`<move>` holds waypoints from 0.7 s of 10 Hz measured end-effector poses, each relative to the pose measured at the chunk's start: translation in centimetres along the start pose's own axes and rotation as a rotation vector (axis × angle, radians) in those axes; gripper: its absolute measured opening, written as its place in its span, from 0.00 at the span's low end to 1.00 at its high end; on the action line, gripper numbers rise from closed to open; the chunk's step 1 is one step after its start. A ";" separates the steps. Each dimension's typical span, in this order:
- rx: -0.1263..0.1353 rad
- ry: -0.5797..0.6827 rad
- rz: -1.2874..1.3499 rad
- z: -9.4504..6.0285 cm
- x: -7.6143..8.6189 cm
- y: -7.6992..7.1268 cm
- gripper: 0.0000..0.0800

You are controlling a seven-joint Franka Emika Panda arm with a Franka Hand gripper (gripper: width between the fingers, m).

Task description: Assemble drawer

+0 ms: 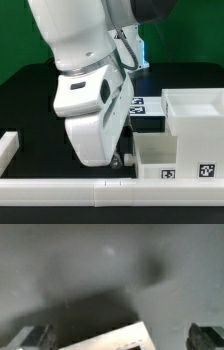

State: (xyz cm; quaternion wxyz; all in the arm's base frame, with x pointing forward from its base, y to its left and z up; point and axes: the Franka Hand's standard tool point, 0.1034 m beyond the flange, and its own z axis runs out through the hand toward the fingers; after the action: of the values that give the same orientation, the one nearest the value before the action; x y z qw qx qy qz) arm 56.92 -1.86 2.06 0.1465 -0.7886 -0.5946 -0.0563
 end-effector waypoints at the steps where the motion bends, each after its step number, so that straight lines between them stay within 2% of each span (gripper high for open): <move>1: 0.002 0.003 0.031 0.2 1.2 -0.2 0.81; 2: 0.004 0.006 0.047 0.5 2.5 -0.4 0.81; 3: 0.004 0.004 0.041 0.5 2.6 -0.5 0.81; 4: -0.004 -0.004 0.036 0.0 1.3 -0.3 0.81; 7: 0.000 -0.003 0.050 0.2 1.3 -0.4 0.81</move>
Offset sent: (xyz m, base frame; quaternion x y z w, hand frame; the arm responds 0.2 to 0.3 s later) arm -0.0223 -0.0583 0.0102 -0.0231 -0.0531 -0.0427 0.9974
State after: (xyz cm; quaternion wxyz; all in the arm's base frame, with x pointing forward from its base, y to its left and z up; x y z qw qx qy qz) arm 56.92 -0.54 2.31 0.1470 -0.8032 -0.5750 -0.0515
